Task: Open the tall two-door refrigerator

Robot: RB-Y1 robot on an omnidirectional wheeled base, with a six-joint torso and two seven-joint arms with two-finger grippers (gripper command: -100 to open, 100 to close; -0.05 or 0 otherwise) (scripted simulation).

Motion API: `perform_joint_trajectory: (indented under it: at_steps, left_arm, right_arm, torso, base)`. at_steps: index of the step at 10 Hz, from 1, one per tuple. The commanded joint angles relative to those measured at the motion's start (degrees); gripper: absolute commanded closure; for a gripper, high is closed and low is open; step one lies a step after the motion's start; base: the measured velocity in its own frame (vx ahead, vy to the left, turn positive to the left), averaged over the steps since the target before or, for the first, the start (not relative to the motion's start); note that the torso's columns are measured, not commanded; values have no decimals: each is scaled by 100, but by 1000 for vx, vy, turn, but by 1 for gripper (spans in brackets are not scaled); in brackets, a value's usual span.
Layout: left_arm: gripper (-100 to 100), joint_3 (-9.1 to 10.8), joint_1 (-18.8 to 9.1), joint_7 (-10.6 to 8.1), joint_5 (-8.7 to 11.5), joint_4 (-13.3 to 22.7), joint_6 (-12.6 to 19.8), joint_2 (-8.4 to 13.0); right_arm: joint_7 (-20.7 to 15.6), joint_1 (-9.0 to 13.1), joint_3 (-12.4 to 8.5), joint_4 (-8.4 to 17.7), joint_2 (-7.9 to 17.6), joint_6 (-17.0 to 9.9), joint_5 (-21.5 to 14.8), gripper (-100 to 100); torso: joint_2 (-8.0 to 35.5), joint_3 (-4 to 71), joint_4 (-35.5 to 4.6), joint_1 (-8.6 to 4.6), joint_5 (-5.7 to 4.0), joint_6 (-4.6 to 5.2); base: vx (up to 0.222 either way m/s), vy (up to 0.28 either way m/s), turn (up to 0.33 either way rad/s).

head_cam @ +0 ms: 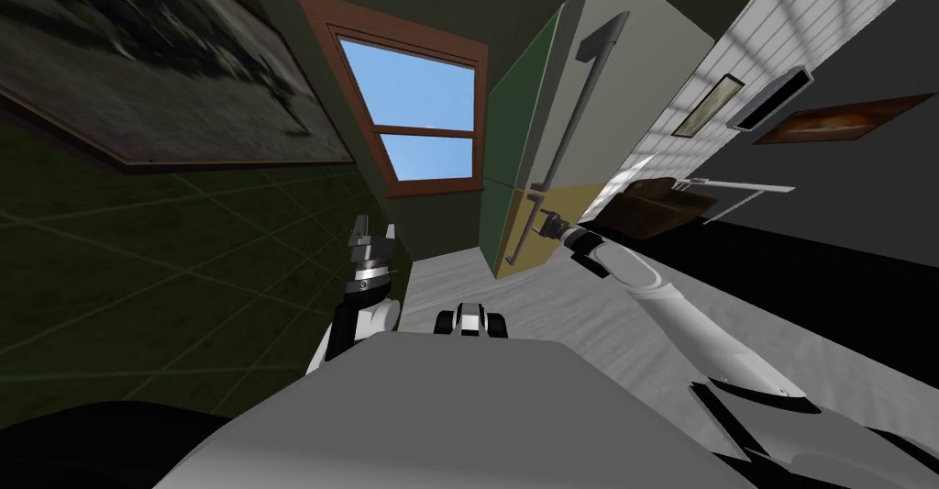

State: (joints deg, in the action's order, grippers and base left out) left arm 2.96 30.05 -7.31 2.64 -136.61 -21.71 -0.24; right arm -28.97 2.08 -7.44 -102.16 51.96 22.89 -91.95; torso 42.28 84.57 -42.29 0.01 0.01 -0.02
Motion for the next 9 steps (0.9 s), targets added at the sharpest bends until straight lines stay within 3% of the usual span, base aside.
perform_joint_trajectory:
  at_steps: [1,4,6,7,9]
  left_arm:
    - [0,0,1,0,0,0,0,0]
    - [0,0,0,0,0,0,0,0]
    - [0,0,0,0,0,0,0,0]
    - [0,0,0,0,0,0,0,0]
    - [0,0,0,0,0,0,0,0]
  right_arm:
    - [-197,216,10,238,190,-61,-439,-100]
    - [-296,361,13,390,325,-95,-874,-100]
    - [-477,630,20,671,581,-158,-1321,-100]
    - [-477,630,20,671,581,-158,-1443,-100]
    - [-636,867,26,910,819,-212,-1844,-100]
  torso:
    - [0,-1,1,-1,-1,4]
    - [0,0,0,0,0,1]
    - [0,0,0,0,0,0]
    - [0,0,0,1,0,1]
    - [-1,0,1,-1,-1,0]
  base:
    - [-8,6,102]
    - [-6,4,78]
    - [-9,6,139]
    - [-6,5,61]
    - [-10,7,128]
